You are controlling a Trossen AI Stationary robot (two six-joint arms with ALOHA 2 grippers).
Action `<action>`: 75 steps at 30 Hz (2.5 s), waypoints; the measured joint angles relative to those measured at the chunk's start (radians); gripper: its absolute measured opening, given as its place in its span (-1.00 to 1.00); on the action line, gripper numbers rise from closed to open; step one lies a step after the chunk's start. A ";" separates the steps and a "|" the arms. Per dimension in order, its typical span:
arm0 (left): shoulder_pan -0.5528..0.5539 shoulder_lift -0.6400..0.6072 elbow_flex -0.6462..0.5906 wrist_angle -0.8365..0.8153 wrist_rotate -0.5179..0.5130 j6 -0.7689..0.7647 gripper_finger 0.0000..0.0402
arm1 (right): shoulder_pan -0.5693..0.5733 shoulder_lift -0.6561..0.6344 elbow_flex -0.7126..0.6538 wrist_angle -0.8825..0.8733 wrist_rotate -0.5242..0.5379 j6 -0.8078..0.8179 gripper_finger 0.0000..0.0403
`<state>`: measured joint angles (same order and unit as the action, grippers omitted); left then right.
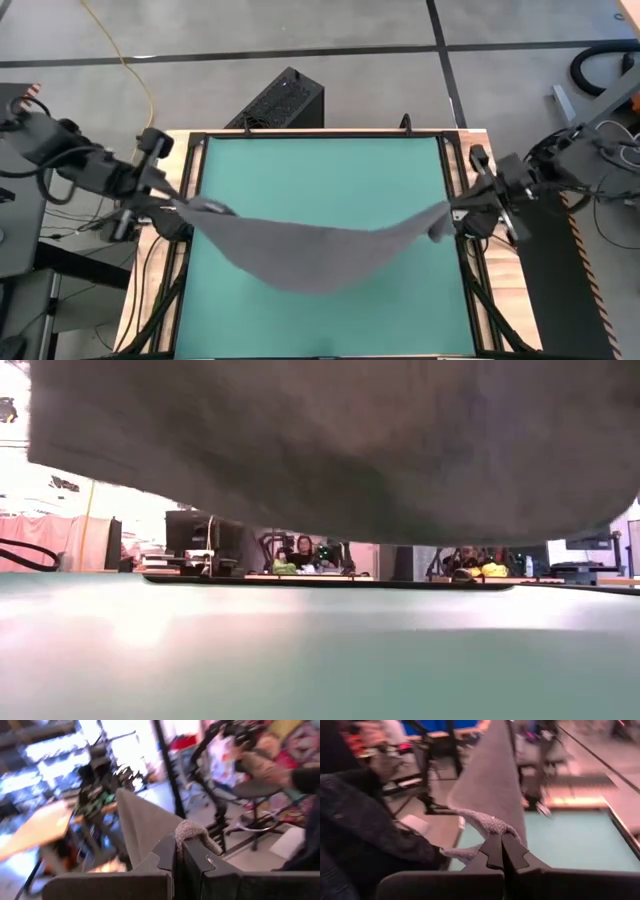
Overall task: Roll towel
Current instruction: Roll the gray towel
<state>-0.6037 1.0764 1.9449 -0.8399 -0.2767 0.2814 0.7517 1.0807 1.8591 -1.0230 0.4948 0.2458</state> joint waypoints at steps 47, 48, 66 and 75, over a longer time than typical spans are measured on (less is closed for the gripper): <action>0.633 0.003 -0.165 -0.341 -0.523 0.132 -1.00 | -0.666 0.019 -0.150 -0.335 0.082 -0.123 -0.96; 0.633 0.003 -0.151 -0.305 -0.519 0.156 -1.00 | -0.663 0.019 -0.150 -0.320 0.060 -0.123 -0.96; 0.640 0.014 0.075 -0.264 -0.219 0.147 -1.00 | -0.596 -0.047 -0.149 -0.202 -0.114 -0.122 -0.96; 0.849 0.027 -0.114 -0.122 -0.334 0.309 -1.00 | -0.811 -0.009 -0.249 -0.092 0.088 -0.336 -0.96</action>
<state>0.2449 1.1034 1.8305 -0.9616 -0.6104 0.5901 -0.0594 1.0719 1.6098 -1.1147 0.5831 -0.0902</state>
